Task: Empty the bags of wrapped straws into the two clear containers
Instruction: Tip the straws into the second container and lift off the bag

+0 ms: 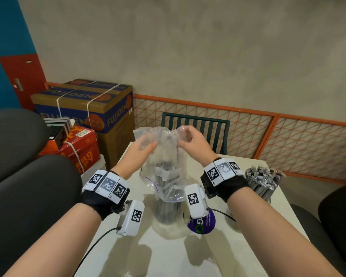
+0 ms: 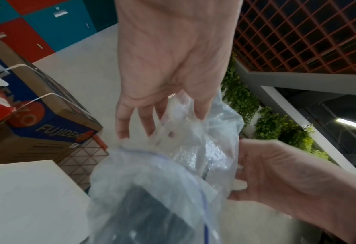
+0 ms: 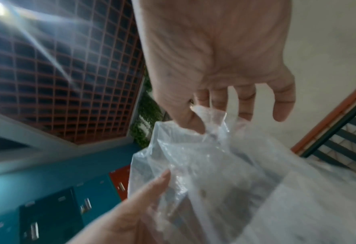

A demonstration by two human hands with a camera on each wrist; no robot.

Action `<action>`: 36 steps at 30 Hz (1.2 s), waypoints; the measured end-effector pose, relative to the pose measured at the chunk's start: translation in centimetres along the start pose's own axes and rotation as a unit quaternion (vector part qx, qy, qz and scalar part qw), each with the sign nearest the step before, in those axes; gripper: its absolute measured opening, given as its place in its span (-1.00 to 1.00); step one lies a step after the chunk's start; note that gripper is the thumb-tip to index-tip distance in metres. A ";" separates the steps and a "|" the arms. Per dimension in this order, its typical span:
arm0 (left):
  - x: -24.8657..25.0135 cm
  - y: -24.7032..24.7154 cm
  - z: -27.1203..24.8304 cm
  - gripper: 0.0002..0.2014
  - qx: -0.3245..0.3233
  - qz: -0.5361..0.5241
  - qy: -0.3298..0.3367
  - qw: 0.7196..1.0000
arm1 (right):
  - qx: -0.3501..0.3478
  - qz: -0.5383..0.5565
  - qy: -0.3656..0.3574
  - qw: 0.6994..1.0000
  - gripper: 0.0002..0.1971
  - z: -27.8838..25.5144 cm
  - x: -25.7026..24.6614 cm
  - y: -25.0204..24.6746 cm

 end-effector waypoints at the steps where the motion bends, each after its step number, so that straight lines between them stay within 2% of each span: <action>1: 0.7 -0.1 0.1 -0.79 0.007 -0.017 0.018 1.000 | 0.007 0.038 -0.016 0.999 -0.71 0.1 -0.8 -0.5; 4: 2.3 -0.3 0.4 -0.71 0.017 -0.061 0.043 0.997 | 0.031 0.068 -0.041 0.996 -0.92 0.2 -2.2 -1.4; 8: 2.2 -0.7 0.7 -0.68 0.035 -0.044 0.040 0.998 | 0.088 0.086 -0.002 0.992 -0.85 0.0 -0.5 -3.0; 10: 2.4 -1.0 0.5 -0.71 0.050 -0.066 0.049 0.995 | 0.085 0.108 0.001 0.990 -0.88 -0.2 -0.2 -3.1; 12: 2.9 -1.0 0.4 -0.73 0.054 -0.087 0.057 0.993 | 0.074 0.105 -0.002 0.992 -0.89 -0.4 -0.4 -2.9; 15: 3.8 -1.3 0.2 -0.77 0.080 -0.105 0.074 0.988 | 0.127 0.140 -0.035 0.981 -0.83 -0.5 -1.5 -4.1; 16: 4.2 -1.5 0.2 -0.79 0.089 -0.107 0.079 0.987 | 0.125 0.143 -0.045 0.981 -0.82 -0.5 -2.1 -4.3; 19: 4.2 -1.5 0.3 -0.84 0.095 -0.086 0.077 0.989 | 0.055 0.105 -0.037 0.992 -0.88 -0.4 -3.1 -3.4; 20: 4.2 -1.6 0.2 -0.84 0.100 -0.081 0.079 0.989 | 0.044 0.102 -0.038 0.993 -0.84 -0.5 -3.4 -3.3; 21: 4.4 -1.8 0.2 -0.82 0.107 -0.082 0.082 0.987 | 0.044 0.109 -0.047 0.992 -0.81 -0.4 -3.7 -3.5; 23: 4.6 -2.2 0.1 -0.79 0.114 -0.101 0.088 0.984 | 0.046 0.121 -0.062 0.990 -0.89 -0.5 -4.4 -3.9; 25: 4.7 -2.1 0.0 -0.83 0.107 -0.095 0.093 0.985 | 0.036 0.076 -0.061 0.995 -0.96 -0.4 -4.5 -3.6; 30: 2.9 -0.3 -0.3 -0.97 0.055 -0.098 0.037 0.993 | -0.001 -0.021 -0.033 0.999 -0.79 -0.3 -2.2 -1.3; 33: 2.7 -0.3 -0.6 -0.97 0.071 -0.103 0.032 0.992 | -0.013 -0.039 -0.032 0.999 -0.83 -0.6 -1.5 -0.7; 36: 3.4 -0.7 -0.6 -0.87 0.088 -0.108 0.038 0.990 | -0.004 -0.022 -0.036 0.999 -0.90 -0.8 -2.2 -0.9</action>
Point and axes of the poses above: each hand's wrist, its own z-axis towards the middle knuckle, its own y-axis out of the palm, x = y × z, the point moved 6 cm from there along z, towards the middle knuckle, and after that the axes turned 1 degree about z, right-handed, at the moved point
